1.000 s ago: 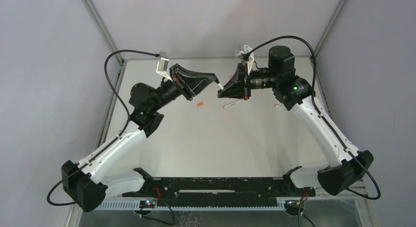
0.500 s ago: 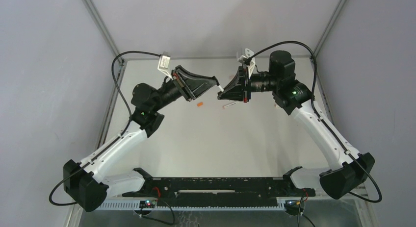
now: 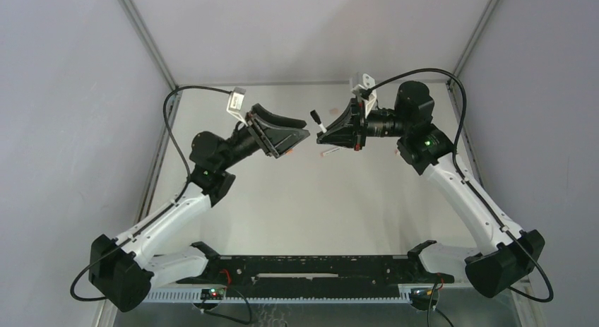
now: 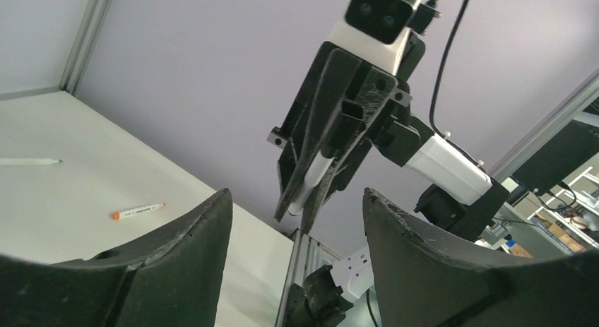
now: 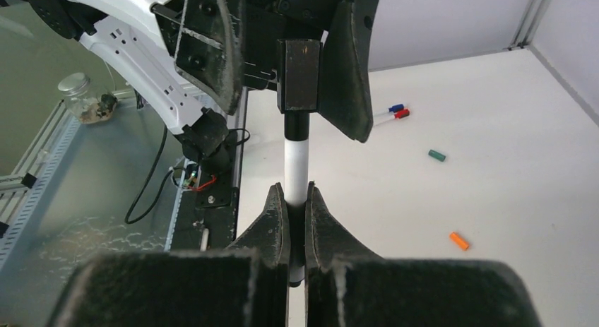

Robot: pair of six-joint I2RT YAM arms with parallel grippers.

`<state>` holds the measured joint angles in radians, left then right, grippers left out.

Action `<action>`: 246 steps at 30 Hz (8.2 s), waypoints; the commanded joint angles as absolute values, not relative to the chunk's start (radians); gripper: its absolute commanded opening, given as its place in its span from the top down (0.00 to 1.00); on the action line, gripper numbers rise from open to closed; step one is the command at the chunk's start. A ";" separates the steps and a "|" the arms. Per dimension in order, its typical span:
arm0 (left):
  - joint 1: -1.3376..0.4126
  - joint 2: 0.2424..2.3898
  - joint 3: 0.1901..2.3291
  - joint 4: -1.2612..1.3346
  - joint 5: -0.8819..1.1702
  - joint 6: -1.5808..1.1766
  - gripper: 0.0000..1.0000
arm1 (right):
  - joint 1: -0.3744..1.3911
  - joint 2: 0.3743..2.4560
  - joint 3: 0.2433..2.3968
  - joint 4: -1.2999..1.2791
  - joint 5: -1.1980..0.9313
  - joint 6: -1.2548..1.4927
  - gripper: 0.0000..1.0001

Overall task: Insert the pens into the pen caps
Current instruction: Insert the pen cap onto the pen, then place the pen at the center of the board, then pick up the pen from the center of the board.

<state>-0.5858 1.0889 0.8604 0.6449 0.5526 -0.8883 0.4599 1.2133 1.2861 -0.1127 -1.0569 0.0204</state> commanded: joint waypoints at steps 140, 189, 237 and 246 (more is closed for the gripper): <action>0.075 1.700 1.267 -0.614 -0.037 -0.241 0.69 | -0.140 1.222 1.061 -0.652 -0.963 -0.403 0.35; -0.071 0.950 0.858 0.130 0.222 -0.265 0.00 | -0.156 1.599 1.308 -0.742 -0.854 -0.394 0.40; -0.624 2.348 1.959 -0.554 0.377 -0.114 0.52 | -0.156 1.565 1.156 -0.661 -0.942 -0.379 0.38; -0.686 2.363 1.978 -0.644 0.166 -0.086 0.71 | -0.156 1.562 1.156 -0.663 -0.943 -0.378 0.38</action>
